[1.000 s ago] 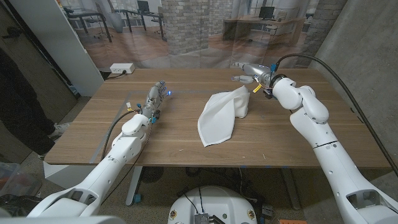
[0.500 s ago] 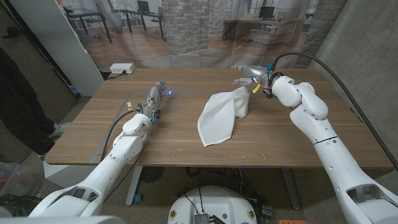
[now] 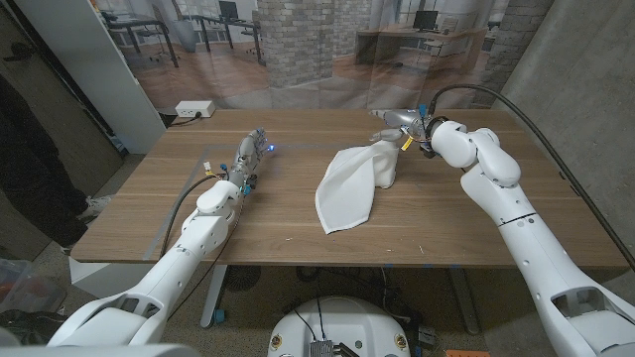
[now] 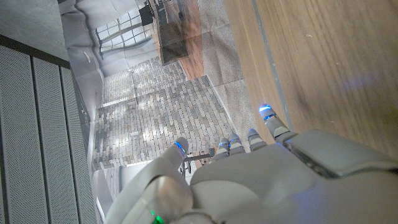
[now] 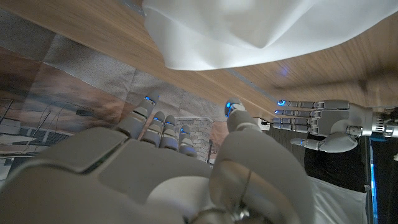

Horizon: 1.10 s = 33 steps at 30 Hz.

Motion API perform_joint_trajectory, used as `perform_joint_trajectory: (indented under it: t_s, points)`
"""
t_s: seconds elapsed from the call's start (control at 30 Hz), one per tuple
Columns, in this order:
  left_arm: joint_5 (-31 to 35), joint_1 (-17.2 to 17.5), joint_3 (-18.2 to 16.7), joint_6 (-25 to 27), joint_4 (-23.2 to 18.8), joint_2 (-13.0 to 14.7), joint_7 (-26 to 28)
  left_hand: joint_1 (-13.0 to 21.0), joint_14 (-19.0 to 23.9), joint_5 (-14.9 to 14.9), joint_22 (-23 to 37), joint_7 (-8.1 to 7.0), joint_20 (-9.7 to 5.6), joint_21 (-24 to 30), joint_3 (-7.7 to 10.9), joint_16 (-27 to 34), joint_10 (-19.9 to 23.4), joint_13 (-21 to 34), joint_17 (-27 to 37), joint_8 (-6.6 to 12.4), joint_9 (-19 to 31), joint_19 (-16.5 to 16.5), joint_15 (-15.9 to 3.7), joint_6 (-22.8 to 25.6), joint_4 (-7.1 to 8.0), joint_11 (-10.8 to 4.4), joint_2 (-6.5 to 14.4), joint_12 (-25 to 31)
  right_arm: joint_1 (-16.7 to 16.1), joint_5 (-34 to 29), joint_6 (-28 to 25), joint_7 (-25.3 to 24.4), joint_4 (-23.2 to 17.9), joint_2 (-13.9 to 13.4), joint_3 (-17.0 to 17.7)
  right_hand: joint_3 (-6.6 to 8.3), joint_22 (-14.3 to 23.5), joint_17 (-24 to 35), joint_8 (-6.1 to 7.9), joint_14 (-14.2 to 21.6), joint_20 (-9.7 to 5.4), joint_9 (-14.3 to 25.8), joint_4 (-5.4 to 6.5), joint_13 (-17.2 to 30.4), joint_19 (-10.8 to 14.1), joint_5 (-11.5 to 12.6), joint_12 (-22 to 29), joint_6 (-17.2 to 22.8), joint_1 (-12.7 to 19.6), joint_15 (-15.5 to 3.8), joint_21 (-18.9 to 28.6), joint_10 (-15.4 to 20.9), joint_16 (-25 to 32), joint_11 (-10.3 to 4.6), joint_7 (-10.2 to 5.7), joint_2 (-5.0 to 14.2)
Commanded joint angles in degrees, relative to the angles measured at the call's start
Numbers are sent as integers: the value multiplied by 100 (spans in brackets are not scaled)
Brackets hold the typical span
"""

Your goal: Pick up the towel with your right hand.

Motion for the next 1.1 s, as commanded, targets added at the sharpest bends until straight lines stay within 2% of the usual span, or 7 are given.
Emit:
perform_joint_trajectory:
  t_s: [0.03, 0.27, 0.47, 0.53, 0.8, 1.03, 1.1]
  points:
    - [27, -27, -13, 1, 36, -20, -13, -91, -22, -5, 17, 0, -8, -17, 33, 12, 3, 9, 11, -1, 17, -208, 3, 3, -8, 14, 368, 6, 90, -109, -193, 455, 32, 7, -71, -41, 36, 19, 28, -7, 201, 34, 48, 29, 74, -5, 20, -47, 15, 40, -14, -56, 5, -4, -19, -29]
    - [32, -27, -18, -7, 39, -20, -25, -99, -20, -7, 17, -19, -3, -29, 30, 12, 3, 8, 10, 5, 17, -206, -2, 20, -10, 22, 364, 6, 113, -139, -255, 586, 40, 16, -95, -58, 38, 22, 52, 25, 327, 35, 67, 30, 147, -5, 31, -44, 22, 74, -14, -69, 22, -6, -30, -32]
    - [33, -20, -24, 6, 24, -10, -19, -104, -18, -9, 17, -23, -3, -39, 29, 12, -4, 8, 9, 3, 17, -203, -1, 21, -12, 26, 363, 3, 166, -233, -427, 852, 33, 41, -149, -88, 41, 27, 29, 27, 472, 38, 97, 32, 234, -9, 6, -191, 15, 104, -22, -200, 27, -9, -69, -32]
    - [30, -19, -27, 15, 18, -10, -14, -104, -18, -9, 17, -21, -3, -41, 29, 12, -1, 8, 9, 2, 17, -202, 0, 17, -13, 30, 362, 4, 193, -252, -443, 922, 48, 36, -171, -112, 41, 30, 32, 50, 513, 40, 114, 32, 275, -12, -7, -237, -1, 203, -29, -282, 38, 17, -55, -38]
    - [40, -34, -24, 46, 4, 9, -12, -108, -18, -10, 17, -16, -2, -52, 29, 11, -1, 8, 8, 0, 17, -198, -3, 15, -15, 29, 362, 4, 280, -314, -588, 1192, 101, 78, -238, -196, 47, 41, 14, 228, 697, 43, 162, 31, 327, -13, -14, -490, -70, 377, -75, -491, 101, -10, -30, -65]
    - [51, -70, -11, 56, 38, -2, -26, -111, -18, -11, 17, -21, 3, -66, 30, 10, -6, 8, 6, -1, 17, -198, 1, 14, -19, 30, 363, 2, 322, -361, -662, 1305, 154, 90, -269, -246, 50, 48, 34, 334, 806, 45, 190, 28, 489, -12, -14, -551, -120, 418, -47, -602, 128, 20, -21, -72]
    - [55, -78, -10, 57, 47, -7, -25, -112, -19, -11, 17, -22, 1, -71, 30, 9, -3, 8, 6, -1, 17, -199, 2, 15, -20, 25, 363, 3, 331, -375, -670, 1326, 168, 86, -277, -263, 51, 50, 50, 363, 854, 46, 195, 26, 535, -10, -5, -550, -133, 484, -47, -625, 130, 68, -3, -73]
